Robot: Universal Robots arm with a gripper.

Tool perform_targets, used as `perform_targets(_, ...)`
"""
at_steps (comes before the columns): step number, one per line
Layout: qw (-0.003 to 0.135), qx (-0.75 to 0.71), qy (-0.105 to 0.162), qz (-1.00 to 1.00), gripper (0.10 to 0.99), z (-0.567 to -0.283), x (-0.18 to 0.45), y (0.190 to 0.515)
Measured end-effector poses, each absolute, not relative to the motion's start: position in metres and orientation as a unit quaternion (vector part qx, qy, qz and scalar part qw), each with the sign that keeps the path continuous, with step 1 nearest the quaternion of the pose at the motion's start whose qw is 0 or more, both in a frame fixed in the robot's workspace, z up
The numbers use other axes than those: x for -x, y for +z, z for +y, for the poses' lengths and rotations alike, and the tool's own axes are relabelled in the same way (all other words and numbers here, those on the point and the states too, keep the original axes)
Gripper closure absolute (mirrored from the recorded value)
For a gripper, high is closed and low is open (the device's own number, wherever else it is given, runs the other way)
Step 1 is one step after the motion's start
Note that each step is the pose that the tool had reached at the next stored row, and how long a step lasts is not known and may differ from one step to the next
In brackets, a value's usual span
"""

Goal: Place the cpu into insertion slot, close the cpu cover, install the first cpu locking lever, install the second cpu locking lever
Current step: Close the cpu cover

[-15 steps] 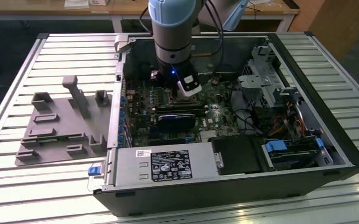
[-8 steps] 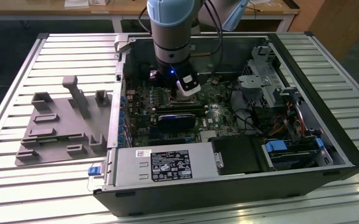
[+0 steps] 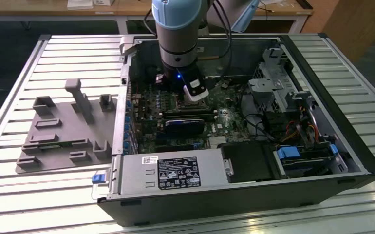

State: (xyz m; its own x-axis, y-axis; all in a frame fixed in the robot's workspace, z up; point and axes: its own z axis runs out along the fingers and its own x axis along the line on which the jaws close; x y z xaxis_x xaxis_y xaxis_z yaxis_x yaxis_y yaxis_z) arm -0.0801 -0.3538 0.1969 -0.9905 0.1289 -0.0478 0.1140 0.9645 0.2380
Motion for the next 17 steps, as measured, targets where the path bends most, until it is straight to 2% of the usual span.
perform_targets(17,0.032,-0.061,0.125,0.990,0.984,-0.3538,0.0828,0.1974)
